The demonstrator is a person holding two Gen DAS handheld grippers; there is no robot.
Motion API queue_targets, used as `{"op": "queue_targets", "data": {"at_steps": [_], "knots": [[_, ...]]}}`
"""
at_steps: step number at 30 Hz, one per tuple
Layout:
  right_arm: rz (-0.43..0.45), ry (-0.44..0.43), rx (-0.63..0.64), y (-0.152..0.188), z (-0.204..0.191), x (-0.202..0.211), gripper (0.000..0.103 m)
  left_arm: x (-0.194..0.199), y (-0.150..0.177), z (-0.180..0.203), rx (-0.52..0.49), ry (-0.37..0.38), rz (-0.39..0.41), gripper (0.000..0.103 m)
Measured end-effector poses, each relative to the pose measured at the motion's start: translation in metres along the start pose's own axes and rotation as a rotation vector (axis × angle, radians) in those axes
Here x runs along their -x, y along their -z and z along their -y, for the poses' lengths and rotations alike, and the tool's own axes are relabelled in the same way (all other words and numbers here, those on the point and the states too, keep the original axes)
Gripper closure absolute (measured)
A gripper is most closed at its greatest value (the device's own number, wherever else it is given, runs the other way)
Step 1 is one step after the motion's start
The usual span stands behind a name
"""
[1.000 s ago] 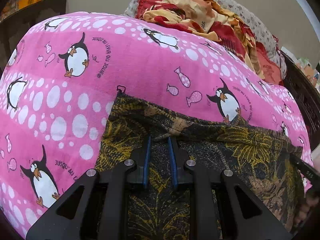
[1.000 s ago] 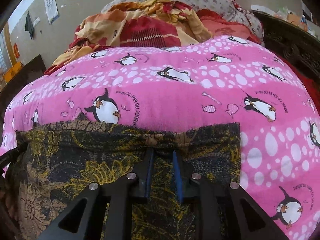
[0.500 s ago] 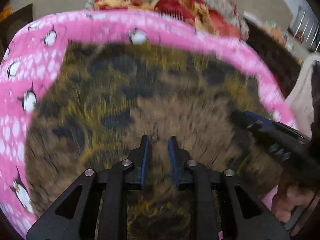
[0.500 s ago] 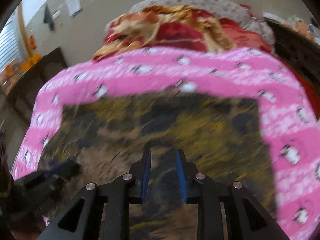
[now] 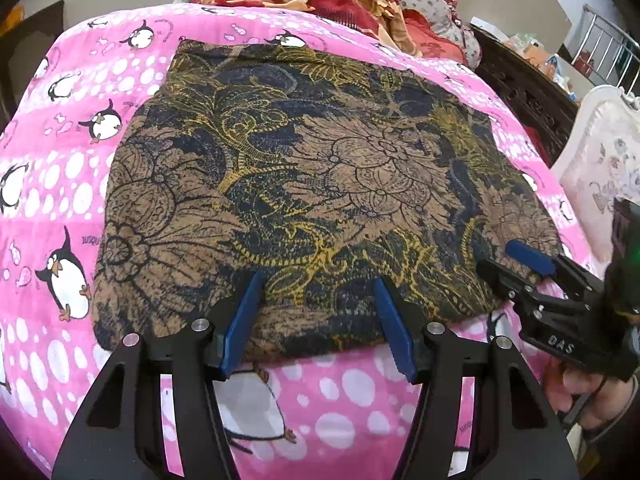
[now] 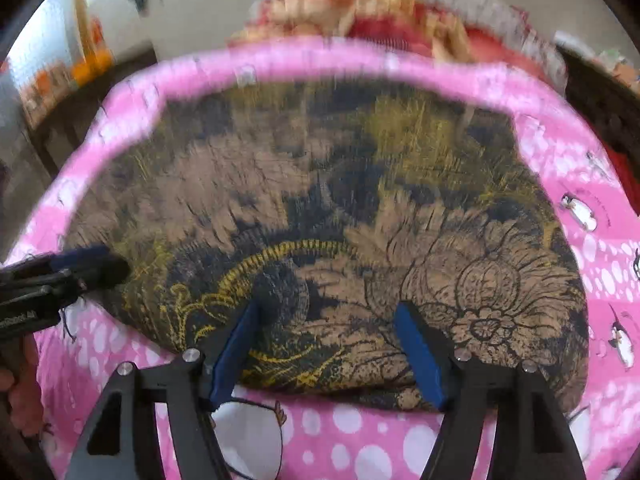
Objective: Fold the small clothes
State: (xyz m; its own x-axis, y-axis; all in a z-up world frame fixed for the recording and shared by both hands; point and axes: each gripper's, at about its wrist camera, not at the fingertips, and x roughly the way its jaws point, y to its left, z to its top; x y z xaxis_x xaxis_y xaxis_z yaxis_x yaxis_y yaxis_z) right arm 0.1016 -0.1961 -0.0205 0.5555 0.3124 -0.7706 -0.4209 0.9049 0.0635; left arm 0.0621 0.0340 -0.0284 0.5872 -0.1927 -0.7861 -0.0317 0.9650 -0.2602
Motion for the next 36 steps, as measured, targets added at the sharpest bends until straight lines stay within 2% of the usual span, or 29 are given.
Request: {"op": "queue_targets", "data": {"at_steps": [3,5,6,9,11,13,16,19,22,24,25,28,31,36], "knots": [[0.016,-0.013,0.0,0.003,0.002,0.001,0.032,0.002,0.008,-0.005,-0.019,0.034,0.057,0.043],[0.035,-0.014,0.001,0.008,0.002,0.003,0.031,0.003,0.019,-0.004,-0.052,0.042,0.114,0.039],[0.038,-0.009,0.003,0.01,0.001,0.004,0.031,0.004,0.022,-0.003,-0.063,0.058,0.129,0.033],[0.046,0.005,0.011,0.012,-0.004,0.005,0.031,0.002,0.018,-0.002,-0.064,0.073,0.126,0.03],[0.044,0.009,0.015,0.008,-0.002,0.002,0.031,0.0,0.016,-0.001,-0.084,0.081,0.119,0.023],[0.044,0.008,0.014,0.006,-0.001,0.0,0.031,-0.001,0.014,0.001,-0.093,0.068,0.112,0.022],[0.043,0.011,0.016,0.007,-0.002,0.0,0.031,0.0,0.011,0.0,-0.082,0.086,0.106,0.021],[0.043,0.016,0.02,0.006,-0.002,-0.001,0.031,0.013,0.015,-0.007,0.011,0.176,0.086,0.021],[0.044,0.021,0.023,0.006,-0.003,-0.001,0.031,0.03,0.04,-0.032,0.204,0.304,0.073,0.021],[0.044,0.021,0.024,0.006,-0.003,-0.001,0.031,0.031,0.056,-0.05,0.326,0.335,0.062,0.025],[0.044,0.022,0.025,0.006,-0.003,-0.001,0.031,0.036,0.061,-0.058,0.365,0.361,0.101,0.026],[0.044,0.02,0.024,0.006,-0.003,-0.001,0.031,0.034,0.051,-0.071,0.459,0.363,0.101,0.026],[0.044,0.02,0.023,0.006,-0.003,-0.001,0.031,0.026,0.036,-0.085,0.567,0.353,0.14,0.026],[0.045,0.027,0.028,0.007,-0.004,-0.001,0.031,0.018,0.021,-0.084,0.604,0.307,0.161,0.025]]}}
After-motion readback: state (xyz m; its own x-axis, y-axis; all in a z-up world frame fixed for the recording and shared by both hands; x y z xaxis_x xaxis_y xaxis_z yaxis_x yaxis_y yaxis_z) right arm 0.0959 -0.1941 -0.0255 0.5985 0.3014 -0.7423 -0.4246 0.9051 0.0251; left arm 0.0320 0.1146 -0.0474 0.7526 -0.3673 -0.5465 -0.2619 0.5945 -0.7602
